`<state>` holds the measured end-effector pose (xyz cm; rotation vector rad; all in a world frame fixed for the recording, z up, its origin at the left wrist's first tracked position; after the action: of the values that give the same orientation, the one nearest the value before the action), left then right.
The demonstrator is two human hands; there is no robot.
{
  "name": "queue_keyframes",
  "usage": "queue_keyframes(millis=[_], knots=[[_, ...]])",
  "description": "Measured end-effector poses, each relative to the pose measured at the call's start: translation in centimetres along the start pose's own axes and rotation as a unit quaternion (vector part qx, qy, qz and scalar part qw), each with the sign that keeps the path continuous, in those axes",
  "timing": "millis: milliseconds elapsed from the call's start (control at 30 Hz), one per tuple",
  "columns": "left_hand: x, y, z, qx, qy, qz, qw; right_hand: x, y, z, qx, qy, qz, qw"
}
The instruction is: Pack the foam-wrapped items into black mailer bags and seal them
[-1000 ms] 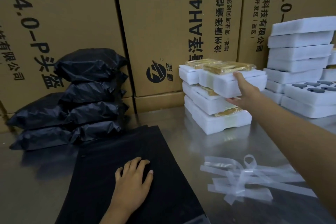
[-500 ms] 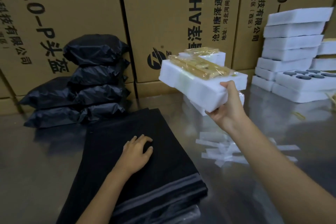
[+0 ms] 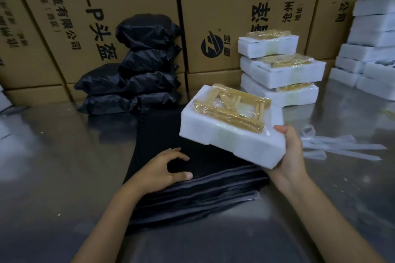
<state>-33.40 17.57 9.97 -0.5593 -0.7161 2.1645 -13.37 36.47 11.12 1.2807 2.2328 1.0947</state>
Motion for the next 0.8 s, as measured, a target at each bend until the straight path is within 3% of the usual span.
queue_keyframes(millis=[133, 367, 467, 633, 800], knots=[[-0.4, -1.2, 0.8, 0.036, -0.105, -0.049, 0.993, -0.2, 0.3, 0.2, 0.022, -0.001, 0.006, 1.0], [-1.4, -2.6, 1.1, 0.138, -0.162, -0.104, 0.972, 0.1, 0.3, 1.1, 0.022, -0.016, 0.004, 1.0], [-1.3, -2.5, 1.1, 0.125, -0.15, -0.097, 0.976, 0.1, 0.5, 1.6, -0.011, -0.028, 0.008, 1.0], [-0.8, -0.6, 0.5, 0.106, -0.049, -0.067, 0.991, 0.2, 0.3, 1.9, -0.031, -0.036, 0.012, 0.999], [-1.2, -1.4, 1.4, 0.134, -0.113, -0.092, 0.98, 0.2, 0.4, 1.7, -0.032, -0.02, 0.012, 0.999]])
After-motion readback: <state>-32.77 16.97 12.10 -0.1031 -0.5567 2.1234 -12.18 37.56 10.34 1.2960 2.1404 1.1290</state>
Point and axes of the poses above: each hand's wrist, its own x-axis towards the middle knuckle, its own z-axis out of the back of the hand, y = z × x, the point moved 10 cm from there along x, towards the middle knuckle, and after that the axes turned 11 degrees about z, right-handed, at the moved point
